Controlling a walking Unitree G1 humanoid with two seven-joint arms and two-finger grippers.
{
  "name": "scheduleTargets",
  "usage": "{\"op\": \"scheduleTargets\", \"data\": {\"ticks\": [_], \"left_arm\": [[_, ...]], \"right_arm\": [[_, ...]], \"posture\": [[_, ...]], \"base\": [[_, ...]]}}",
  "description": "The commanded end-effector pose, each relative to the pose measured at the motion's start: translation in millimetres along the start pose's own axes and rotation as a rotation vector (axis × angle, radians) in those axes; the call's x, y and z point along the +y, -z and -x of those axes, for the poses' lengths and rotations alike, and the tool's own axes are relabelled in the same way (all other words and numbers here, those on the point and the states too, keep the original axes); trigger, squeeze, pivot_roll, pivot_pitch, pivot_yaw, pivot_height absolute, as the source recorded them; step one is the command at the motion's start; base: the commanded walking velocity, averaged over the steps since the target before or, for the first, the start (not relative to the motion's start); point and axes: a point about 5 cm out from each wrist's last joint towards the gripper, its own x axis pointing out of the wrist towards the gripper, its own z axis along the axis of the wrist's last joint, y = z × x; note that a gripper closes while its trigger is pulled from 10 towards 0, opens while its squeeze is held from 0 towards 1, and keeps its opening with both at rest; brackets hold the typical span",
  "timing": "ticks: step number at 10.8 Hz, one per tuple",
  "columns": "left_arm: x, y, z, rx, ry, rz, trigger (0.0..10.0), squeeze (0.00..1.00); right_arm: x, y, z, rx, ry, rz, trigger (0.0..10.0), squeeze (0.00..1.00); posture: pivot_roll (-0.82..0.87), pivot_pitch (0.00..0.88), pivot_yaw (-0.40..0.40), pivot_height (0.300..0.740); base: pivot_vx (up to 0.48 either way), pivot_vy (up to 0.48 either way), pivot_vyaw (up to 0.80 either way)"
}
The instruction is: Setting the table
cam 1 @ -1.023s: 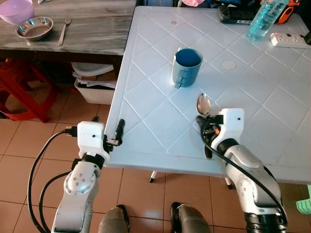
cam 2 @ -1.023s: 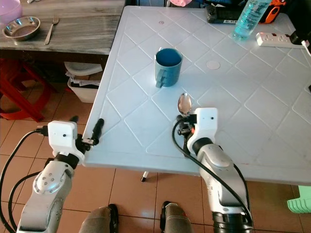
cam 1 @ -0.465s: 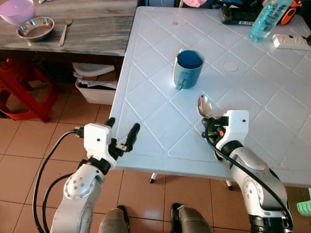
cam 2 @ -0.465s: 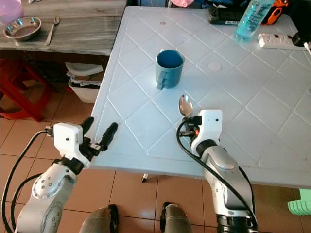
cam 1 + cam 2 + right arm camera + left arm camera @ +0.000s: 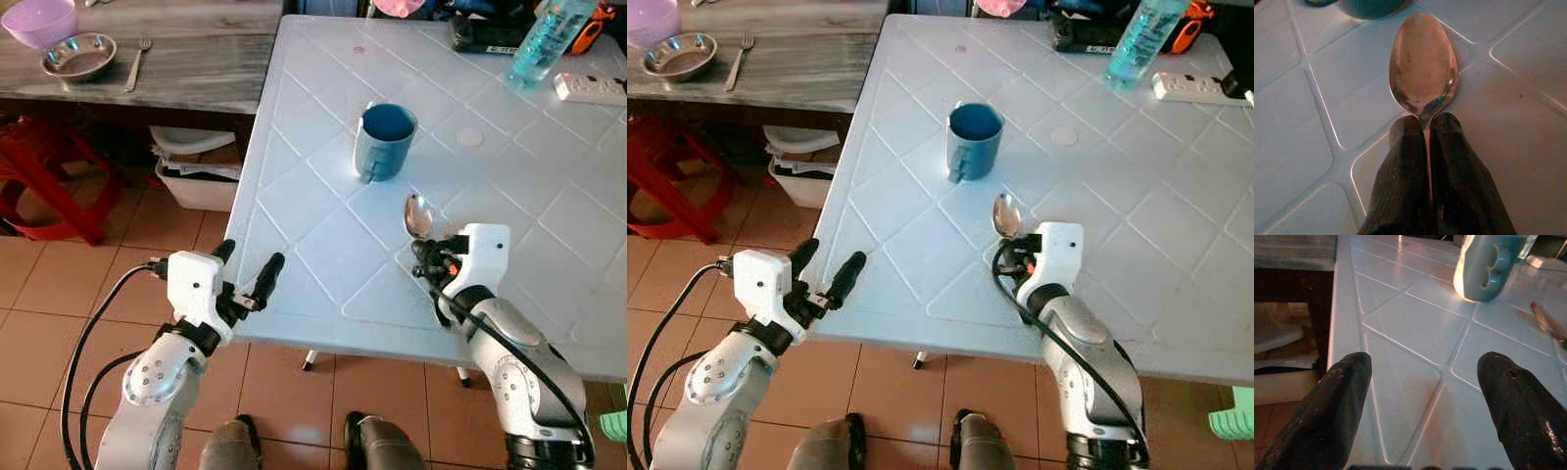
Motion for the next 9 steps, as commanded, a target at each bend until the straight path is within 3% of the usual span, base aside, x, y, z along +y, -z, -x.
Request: {"op": "scheduleTargets", "data": {"ticks": [1,2,5,7,9], "left_arm": [[2.0,0,2.0,0.019,-0.027,-0.026,10.0,0.0],[10.1,4,-0.9,0.042,-0.113,-0.043,10.0,0.0],[9.7,4,-4.1,0.032,-0.158,-0.025,10.0,0.0],[9.1,5,-6.4,0.036,-0.153,-0.011,10.0,0.0],[9.7,4,-9.7,0.027,-0.163,-0.004,10.0,0.0]], "right_arm": [[-18.7,64,9.7,0.332,0.119,-0.09,0.0,0.0],[2.3,39,1.0,0.189,0.036,-0.115,0.0,0.0],[33.3,10,-3.9,0.082,-0.088,-0.122,0.0,0.0],[42.8,5,-3.3,0.089,-0.127,-0.108,0.0,0.0],[51.4,-6,-2.6,0.017,-0.184,-0.033,0.0,0.0]], "posture": [[0.0,0.234,0.036,0.74],[0.0,0.232,0.036,0.74],[-0.01,0.23,0.023,0.74],[-0.01,0.23,0.016,0.74],[-0.02,0.227,0.01,0.74]], "base": [[0.0,0.0,0.0],[0.0,0.0,0.0],[0.0,0.0,0.0],[0.0,0.0,0.0],[0.0,0.446,0.0]]}}
